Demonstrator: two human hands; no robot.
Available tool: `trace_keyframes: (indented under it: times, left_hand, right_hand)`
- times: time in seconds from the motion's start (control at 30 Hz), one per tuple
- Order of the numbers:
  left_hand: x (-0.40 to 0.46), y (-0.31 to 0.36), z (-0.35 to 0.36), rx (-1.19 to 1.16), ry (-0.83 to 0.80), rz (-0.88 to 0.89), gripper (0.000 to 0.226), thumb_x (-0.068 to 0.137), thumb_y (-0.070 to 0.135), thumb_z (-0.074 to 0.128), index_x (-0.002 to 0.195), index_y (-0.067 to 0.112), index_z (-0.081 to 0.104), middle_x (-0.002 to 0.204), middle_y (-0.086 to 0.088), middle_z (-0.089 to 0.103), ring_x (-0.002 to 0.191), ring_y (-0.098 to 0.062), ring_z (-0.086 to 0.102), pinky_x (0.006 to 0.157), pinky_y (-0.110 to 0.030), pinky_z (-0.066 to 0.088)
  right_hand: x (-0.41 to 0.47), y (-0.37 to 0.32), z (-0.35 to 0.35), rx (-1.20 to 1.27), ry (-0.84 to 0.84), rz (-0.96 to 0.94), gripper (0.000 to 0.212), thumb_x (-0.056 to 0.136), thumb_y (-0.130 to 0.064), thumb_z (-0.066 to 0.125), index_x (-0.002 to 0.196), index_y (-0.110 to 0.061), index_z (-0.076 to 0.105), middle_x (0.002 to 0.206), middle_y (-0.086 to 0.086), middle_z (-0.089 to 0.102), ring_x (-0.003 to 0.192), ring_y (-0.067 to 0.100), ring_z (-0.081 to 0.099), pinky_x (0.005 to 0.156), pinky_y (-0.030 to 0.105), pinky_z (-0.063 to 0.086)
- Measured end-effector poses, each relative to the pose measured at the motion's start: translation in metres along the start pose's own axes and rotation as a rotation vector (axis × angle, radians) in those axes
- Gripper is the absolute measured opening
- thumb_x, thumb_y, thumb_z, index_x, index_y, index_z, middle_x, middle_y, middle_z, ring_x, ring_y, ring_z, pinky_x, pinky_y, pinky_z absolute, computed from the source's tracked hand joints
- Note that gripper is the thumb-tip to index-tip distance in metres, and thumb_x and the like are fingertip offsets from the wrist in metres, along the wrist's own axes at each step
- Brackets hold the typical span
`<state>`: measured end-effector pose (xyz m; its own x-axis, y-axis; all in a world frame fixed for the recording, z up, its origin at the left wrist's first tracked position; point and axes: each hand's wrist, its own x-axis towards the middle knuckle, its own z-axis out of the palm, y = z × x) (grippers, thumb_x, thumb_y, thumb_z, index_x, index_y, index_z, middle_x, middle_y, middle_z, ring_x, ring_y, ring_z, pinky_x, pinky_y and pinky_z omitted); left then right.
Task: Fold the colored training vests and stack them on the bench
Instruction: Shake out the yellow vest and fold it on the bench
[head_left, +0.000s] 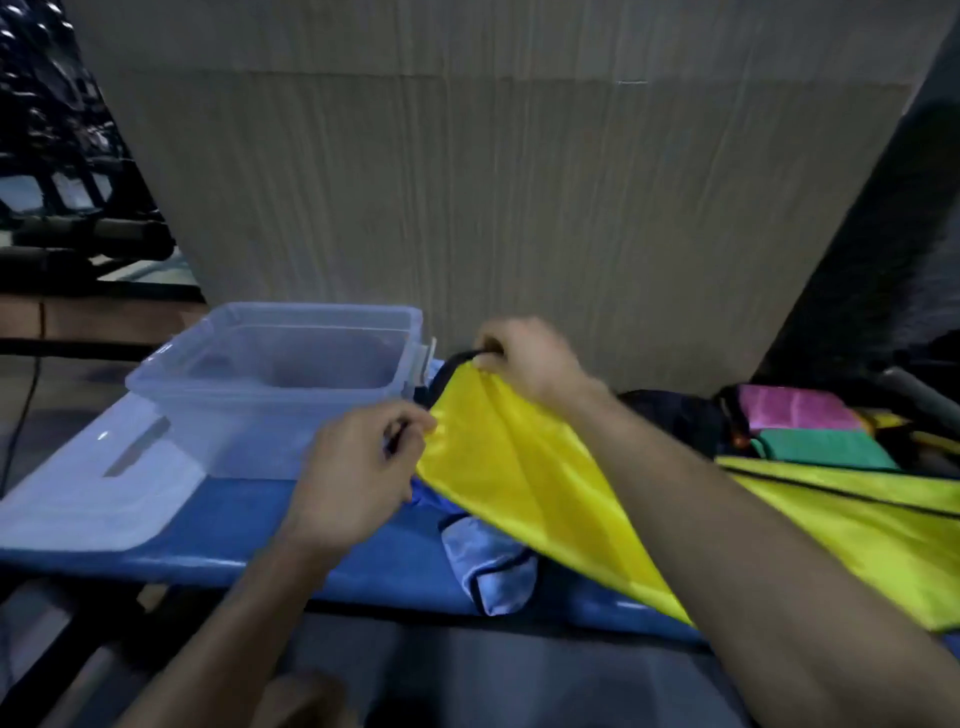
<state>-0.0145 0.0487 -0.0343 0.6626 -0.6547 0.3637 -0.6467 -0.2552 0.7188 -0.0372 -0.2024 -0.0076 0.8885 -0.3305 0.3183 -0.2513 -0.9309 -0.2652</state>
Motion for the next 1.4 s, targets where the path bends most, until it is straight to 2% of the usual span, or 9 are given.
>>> trace_keyframes:
  times: [0.17, 0.33, 0.4, 0.47, 0.57, 0.77, 0.93, 1.2, 1.4]
  left_hand:
    - [-0.017, -0.091, 0.017, 0.368, -0.064, -0.124, 0.034, 0.085, 0.047, 0.039, 0.087, 0.029, 0.068, 0.079, 0.006, 0.07, 0.078, -0.023, 0.067, 0.068, -0.041, 0.055]
    - [-0.011, -0.107, 0.027, 0.826, -0.131, -0.031, 0.007, 0.069, 0.018, 0.06, 0.062, 0.018, 0.057, 0.07, -0.008, 0.051, 0.06, -0.034, 0.055, 0.042, -0.036, 0.046]
    - [-0.001, -0.103, 0.04, 0.784, -0.158, 0.17, 0.01, 0.074, 0.023, 0.06, 0.076, 0.015, 0.065, 0.084, -0.017, 0.062, 0.068, -0.038, 0.062, 0.044, -0.041, 0.052]
    - [0.013, -0.085, 0.061, 0.641, -0.383, 0.267, 0.041, 0.087, 0.044, 0.045, 0.111, 0.02, 0.068, 0.115, -0.012, 0.064, 0.097, -0.035, 0.064, 0.072, -0.045, 0.059]
    - [0.023, -0.07, 0.09, 0.697, -0.766, 0.181, 0.054, 0.102, 0.053, 0.038, 0.151, 0.03, 0.039, 0.147, 0.003, 0.038, 0.128, -0.023, 0.041, 0.098, -0.039, 0.046]
    - [0.029, -0.044, 0.111, 0.919, -0.663, 0.271, 0.043, 0.105, 0.047, 0.042, 0.141, 0.023, 0.047, 0.136, -0.002, 0.044, 0.123, -0.027, 0.046, 0.085, -0.04, 0.046]
    - [0.021, 0.003, 0.159, 0.755, -0.699, 0.418, 0.029, 0.104, 0.035, 0.046, 0.126, 0.019, 0.055, 0.126, -0.001, 0.047, 0.118, -0.025, 0.051, 0.083, -0.042, 0.049]
    - [0.013, 0.018, 0.215, 0.682, -0.796, 0.488, 0.031, 0.099, 0.013, 0.039, 0.126, 0.017, 0.054, 0.113, 0.0, 0.043, 0.104, -0.026, 0.054, 0.076, -0.045, 0.05]
    - [0.014, 0.026, 0.229, 0.705, -0.796, 0.451, 0.05, 0.105, 0.023, 0.034, 0.155, 0.031, 0.029, 0.125, 0.001, 0.039, 0.112, -0.023, 0.047, 0.075, -0.038, 0.043]
  right_hand:
    - [-0.006, -0.002, 0.108, 0.207, -0.051, 0.072, 0.027, 0.094, -0.029, 0.068, 0.074, -0.026, 0.049, 0.09, 0.0, 0.068, 0.095, 0.027, 0.063, 0.066, 0.036, 0.037]
    - [0.0, -0.005, 0.142, 0.202, -0.078, 0.096, 0.004, 0.096, -0.028, 0.063, 0.095, -0.026, 0.066, 0.099, -0.001, 0.07, 0.099, 0.025, 0.063, 0.073, 0.035, 0.044]
    - [0.002, -0.002, 0.146, 0.193, -0.081, 0.098, 0.009, 0.096, -0.03, 0.064, 0.101, -0.025, 0.069, 0.102, 0.001, 0.071, 0.1, 0.026, 0.063, 0.075, 0.035, 0.046]
    - [0.003, 0.001, 0.147, 0.203, -0.086, 0.103, 0.011, 0.094, -0.032, 0.066, 0.101, -0.024, 0.069, 0.102, 0.001, 0.072, 0.1, 0.026, 0.064, 0.077, 0.036, 0.049]
    - [-0.005, 0.004, 0.134, 0.246, -0.094, 0.07, 0.021, 0.089, -0.037, 0.072, 0.103, -0.021, 0.069, 0.102, 0.0, 0.068, 0.1, 0.025, 0.063, 0.08, 0.041, 0.053]
    - [-0.071, 0.043, 0.071, 0.119, -0.045, 0.017, 0.014, 0.089, -0.034, 0.07, 0.09, -0.023, 0.061, 0.093, -0.006, 0.06, 0.088, 0.019, 0.06, 0.071, 0.037, 0.048]
    - [-0.16, 0.104, 0.027, -0.056, -0.203, 0.16, 0.015, 0.088, -0.034, 0.069, 0.082, -0.028, 0.056, 0.089, -0.007, 0.064, 0.087, 0.02, 0.063, 0.069, 0.037, 0.051]
    - [-0.284, 0.184, -0.031, -0.047, 0.07, 0.371, 0.008, 0.087, -0.024, 0.068, 0.083, -0.028, 0.063, 0.082, -0.009, 0.063, 0.077, 0.015, 0.062, 0.067, 0.041, 0.053]
    - [-0.34, 0.184, -0.052, -0.178, -0.268, 0.321, 0.04, 0.084, -0.07, 0.061, 0.105, -0.036, 0.064, 0.083, -0.016, 0.058, 0.079, 0.009, 0.056, 0.069, 0.036, 0.051]
